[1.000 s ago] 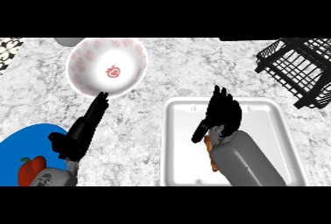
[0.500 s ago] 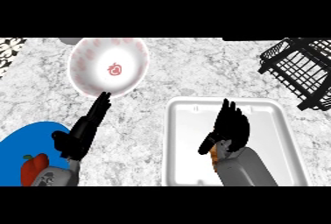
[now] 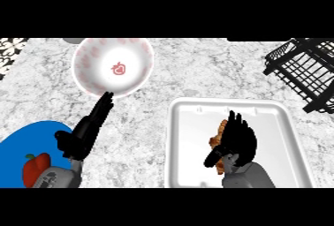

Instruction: Pick the croissant from the tray and place it in the tiered basket

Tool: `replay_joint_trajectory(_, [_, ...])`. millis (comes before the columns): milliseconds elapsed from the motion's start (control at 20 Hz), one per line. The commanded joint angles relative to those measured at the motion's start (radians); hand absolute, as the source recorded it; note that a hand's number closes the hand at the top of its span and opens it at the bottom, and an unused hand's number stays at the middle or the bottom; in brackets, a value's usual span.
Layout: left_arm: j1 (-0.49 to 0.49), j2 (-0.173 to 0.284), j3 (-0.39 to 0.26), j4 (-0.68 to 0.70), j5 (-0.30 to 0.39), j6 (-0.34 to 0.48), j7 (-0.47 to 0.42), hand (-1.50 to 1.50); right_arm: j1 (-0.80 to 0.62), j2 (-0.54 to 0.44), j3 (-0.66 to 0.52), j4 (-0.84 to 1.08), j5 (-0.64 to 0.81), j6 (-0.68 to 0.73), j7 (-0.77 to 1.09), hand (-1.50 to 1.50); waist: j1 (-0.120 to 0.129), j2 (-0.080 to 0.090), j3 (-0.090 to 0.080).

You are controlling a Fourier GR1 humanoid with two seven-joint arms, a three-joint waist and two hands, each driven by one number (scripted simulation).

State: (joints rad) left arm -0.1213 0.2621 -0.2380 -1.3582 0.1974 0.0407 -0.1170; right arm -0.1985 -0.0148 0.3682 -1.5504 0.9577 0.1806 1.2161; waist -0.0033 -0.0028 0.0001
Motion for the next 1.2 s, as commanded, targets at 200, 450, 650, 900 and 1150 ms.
replay_joint_trajectory(200, [-0.055,-0.003,0.05,0.043,-0.003,-0.036,-0.004,0.0,-0.018,0.014,0.033,0.029,-0.006,-0.141,0.123,1.5,0.005,0.003,0.0])
replay_joint_trajectory(450, [0.053,-0.029,0.015,-0.06,-0.039,-0.021,0.024,0.0,-0.051,0.014,-0.015,0.037,0.081,-0.104,0.033,1.5,0.008,0.001,0.0])
replay_joint_trajectory(650, [0.076,-0.012,0.034,-0.097,-0.04,-0.05,0.029,0.0,-0.044,0.014,-0.006,0.008,0.091,-0.08,0.04,1.5,0.008,0.001,0.0])
replay_joint_trajectory(900, [0.009,-0.017,0.074,-0.073,-0.024,-0.062,0.083,0.0,-0.063,0.014,-0.006,0.064,0.139,-0.15,0.021,1.5,0.006,0.001,0.0])
replay_joint_trajectory(1150, [0.048,-0.014,0.107,-0.013,-0.035,-0.018,0.013,0.0,0.224,-0.368,-0.33,-0.102,-0.006,-0.103,-0.2,1.5,-0.104,-0.011,0.001])
